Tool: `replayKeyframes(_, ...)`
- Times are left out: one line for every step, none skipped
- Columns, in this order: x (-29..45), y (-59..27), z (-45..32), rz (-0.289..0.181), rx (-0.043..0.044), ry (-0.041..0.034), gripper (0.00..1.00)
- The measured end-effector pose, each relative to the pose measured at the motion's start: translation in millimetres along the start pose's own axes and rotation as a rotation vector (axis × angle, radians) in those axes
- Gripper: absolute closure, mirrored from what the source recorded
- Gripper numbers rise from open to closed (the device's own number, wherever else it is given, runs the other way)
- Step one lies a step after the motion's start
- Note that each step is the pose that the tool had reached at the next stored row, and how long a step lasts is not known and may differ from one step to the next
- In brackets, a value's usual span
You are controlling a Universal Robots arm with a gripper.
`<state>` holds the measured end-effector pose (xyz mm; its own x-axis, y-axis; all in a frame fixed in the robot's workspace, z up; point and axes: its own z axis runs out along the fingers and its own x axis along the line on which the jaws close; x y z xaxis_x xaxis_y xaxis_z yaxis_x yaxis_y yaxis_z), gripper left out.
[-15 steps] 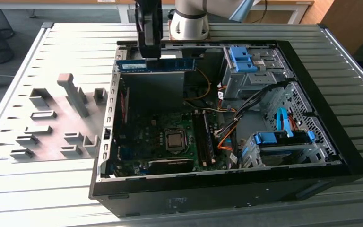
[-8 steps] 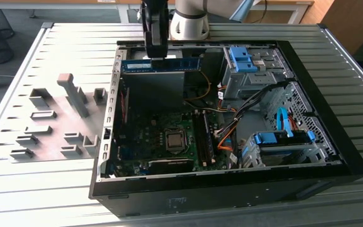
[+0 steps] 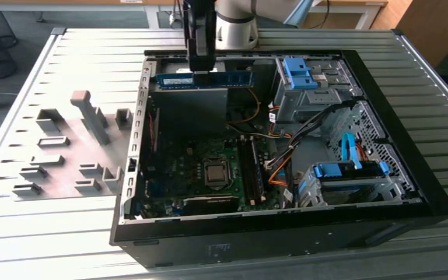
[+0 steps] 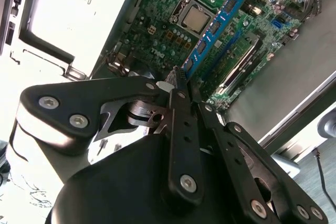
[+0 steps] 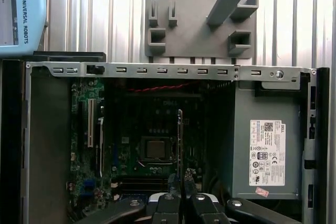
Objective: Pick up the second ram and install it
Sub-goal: 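Pick up the second ram and move it above second insertion slot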
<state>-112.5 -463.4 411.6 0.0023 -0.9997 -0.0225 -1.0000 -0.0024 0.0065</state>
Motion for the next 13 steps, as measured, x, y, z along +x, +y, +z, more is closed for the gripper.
replayKeyframes(0.0,-1.0,0.0,0.000,-0.0001,0.0000,0.86)
replayKeyframes(0.0,-2.0,0.0,0.000,0.0000,0.0000,0.86)
replayKeyframes(0.0,-3.1,0.0,0.000,0.0000,0.0000,0.86)
replayKeyframes(0.0,-4.3,0.0,0.000,0.0000,0.0000,0.86)
replayKeyframes(0.0,-5.7,0.0,0.000,0.0000,-0.0001,0.86)
replayKeyframes(0.0,-7.0,-0.1,0.000,-0.0001,0.0000,0.86)
replayKeyframes(0.0,-8.3,-0.1,0.000,-0.0001,0.0000,0.86)
replayKeyframes(0.0,-9.5,-0.1,0.000,-0.0001,0.0000,0.86)
replayKeyframes(0.0,-10.7,-0.1,0.000,-0.0001,0.0001,0.86)
replayKeyframes(0.0,-12.0,-0.1,0.000,-0.0001,0.0001,0.86)
replayKeyframes(0.1,-13.2,-0.1,0.000,0.0000,0.0000,0.86)
replayKeyframes(0.1,-14.4,-0.1,0.000,-0.0001,0.0000,0.86)
replayKeyframes(0.0,-15.8,-0.1,0.000,0.0000,0.0000,0.86)
